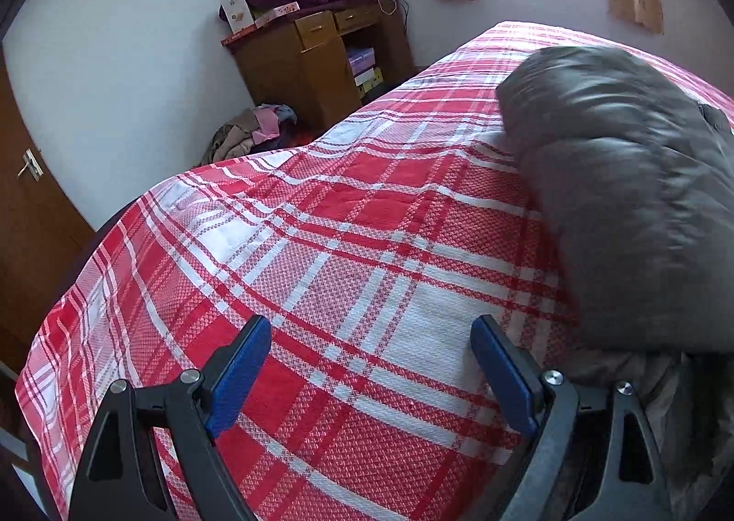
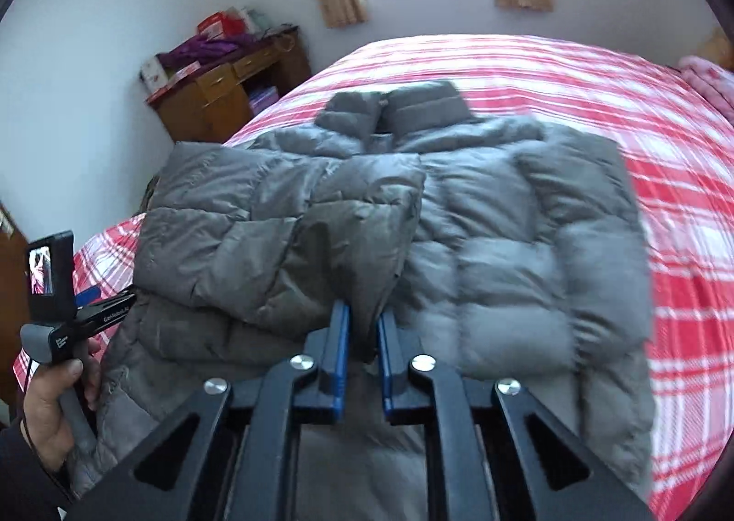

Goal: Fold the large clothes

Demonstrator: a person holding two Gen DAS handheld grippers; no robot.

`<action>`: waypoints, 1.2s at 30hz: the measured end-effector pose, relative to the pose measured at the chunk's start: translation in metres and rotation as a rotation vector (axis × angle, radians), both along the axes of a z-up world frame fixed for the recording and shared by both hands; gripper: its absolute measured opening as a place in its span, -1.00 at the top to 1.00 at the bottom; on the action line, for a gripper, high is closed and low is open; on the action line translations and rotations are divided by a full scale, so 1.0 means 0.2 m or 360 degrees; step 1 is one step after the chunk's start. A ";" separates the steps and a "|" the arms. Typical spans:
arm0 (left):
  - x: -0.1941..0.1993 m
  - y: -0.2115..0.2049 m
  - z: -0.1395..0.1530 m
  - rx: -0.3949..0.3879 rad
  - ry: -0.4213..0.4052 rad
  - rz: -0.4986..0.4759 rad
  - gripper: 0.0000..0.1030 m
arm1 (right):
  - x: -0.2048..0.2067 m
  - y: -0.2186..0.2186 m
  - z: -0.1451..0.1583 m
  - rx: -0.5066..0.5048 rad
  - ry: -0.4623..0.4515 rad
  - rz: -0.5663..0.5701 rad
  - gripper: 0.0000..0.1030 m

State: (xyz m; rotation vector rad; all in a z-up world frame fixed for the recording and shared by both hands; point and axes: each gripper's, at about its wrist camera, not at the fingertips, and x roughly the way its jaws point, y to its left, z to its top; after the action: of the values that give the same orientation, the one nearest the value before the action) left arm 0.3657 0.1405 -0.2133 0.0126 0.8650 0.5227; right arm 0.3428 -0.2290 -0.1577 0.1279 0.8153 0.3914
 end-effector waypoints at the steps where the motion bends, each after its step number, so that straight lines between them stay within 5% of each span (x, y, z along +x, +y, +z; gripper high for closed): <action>1: 0.00 0.00 0.00 -0.0006 -0.0001 0.0000 -0.73 | -0.02 -0.04 0.00 0.0000 0.0003 -0.0027 0.74; 7: -0.01 0.01 0.03 -0.0013 0.0034 -0.0044 -0.73 | -0.04 -0.13 -0.07 -0.0117 0.0064 -0.0106 0.67; 14: -0.07 0.05 0.24 0.0021 -0.0077 -0.0088 -0.73 | -0.07 -0.17 -0.04 -0.0225 0.0043 -0.0103 0.55; 16: -0.05 0.05 0.34 -0.0003 -0.0127 -0.0100 -0.73 | -0.07 -0.20 -0.03 -0.0220 0.0073 -0.0144 0.45; 18: -0.02 0.01 0.44 -0.0011 -0.0180 -0.0130 -0.73 | -0.08 -0.24 0.00 -0.0231 0.0073 -0.0229 0.04; 24: 0.16 -0.23 0.58 -0.0168 -0.0318 -0.0362 -0.73 | -0.11 -0.25 0.21 -0.0215 -0.0080 -0.0391 0.02; 29: 0.39 -0.39 0.40 -0.0260 -0.0264 -0.0416 -0.73 | 0.08 -0.06 0.27 -0.0041 -0.0165 -0.0308 0.02; 36: 0.56 -0.41 0.07 -0.0269 -0.0062 -0.0391 -0.74 | 0.37 0.11 0.01 -0.0083 -0.0089 -0.0317 0.02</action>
State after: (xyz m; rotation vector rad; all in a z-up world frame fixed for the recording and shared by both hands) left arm 0.4770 0.0594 -0.1999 -0.0453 0.8535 0.2183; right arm 0.4176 -0.2064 -0.1548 0.1476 0.7494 0.1853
